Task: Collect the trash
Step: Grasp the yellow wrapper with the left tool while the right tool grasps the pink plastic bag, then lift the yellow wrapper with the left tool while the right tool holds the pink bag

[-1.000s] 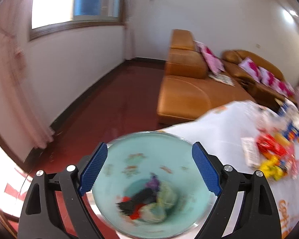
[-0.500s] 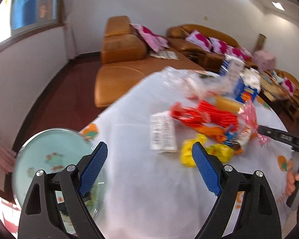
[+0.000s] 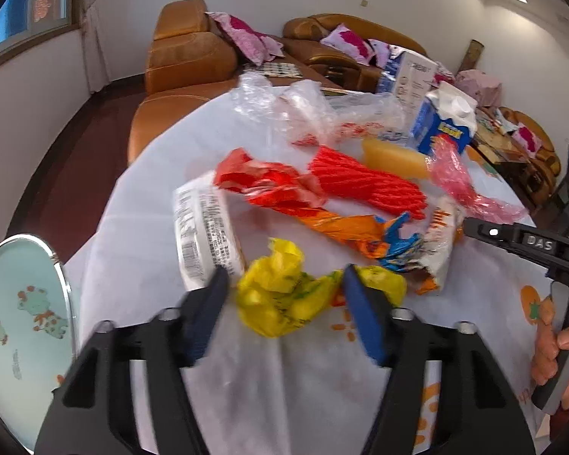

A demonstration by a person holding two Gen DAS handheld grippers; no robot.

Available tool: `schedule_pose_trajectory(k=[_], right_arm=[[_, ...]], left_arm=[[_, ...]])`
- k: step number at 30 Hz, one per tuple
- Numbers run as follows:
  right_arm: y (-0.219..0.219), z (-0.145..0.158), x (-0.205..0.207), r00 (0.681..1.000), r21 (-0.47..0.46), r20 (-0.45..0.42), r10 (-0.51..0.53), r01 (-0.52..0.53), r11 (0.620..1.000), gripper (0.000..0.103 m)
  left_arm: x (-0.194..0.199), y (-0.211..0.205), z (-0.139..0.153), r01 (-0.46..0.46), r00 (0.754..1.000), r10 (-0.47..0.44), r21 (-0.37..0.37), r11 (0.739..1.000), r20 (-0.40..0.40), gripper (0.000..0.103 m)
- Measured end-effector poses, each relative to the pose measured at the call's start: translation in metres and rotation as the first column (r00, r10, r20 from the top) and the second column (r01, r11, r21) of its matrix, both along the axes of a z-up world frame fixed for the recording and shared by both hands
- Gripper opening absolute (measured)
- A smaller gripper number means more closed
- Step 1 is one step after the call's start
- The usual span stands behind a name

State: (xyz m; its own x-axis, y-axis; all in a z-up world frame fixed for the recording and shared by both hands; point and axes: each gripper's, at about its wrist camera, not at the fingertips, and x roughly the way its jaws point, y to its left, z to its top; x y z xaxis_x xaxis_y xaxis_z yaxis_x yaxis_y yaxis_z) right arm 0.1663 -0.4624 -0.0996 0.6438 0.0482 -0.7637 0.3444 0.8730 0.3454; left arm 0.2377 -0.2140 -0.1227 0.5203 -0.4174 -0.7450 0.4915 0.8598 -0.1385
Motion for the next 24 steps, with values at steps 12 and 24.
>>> schedule_pose_trajectory(k=[12, 24], right_arm=[[0.013, 0.037, -0.039, 0.993, -0.083, 0.115, -0.037, 0.047, 0.995, 0.019], [0.028, 0.072, -0.076, 0.98, -0.17, 0.156, -0.126, 0.153, 0.974, 0.019]], left_arm=[[-0.027, -0.002, 0.032, 0.051, 0.997, -0.048, -0.046, 0.998, 0.061, 0.036], [-0.044, 0.015, 0.082, 0.033, 0.99, -0.01, -0.165, 0.986, 0.14, 0.036]])
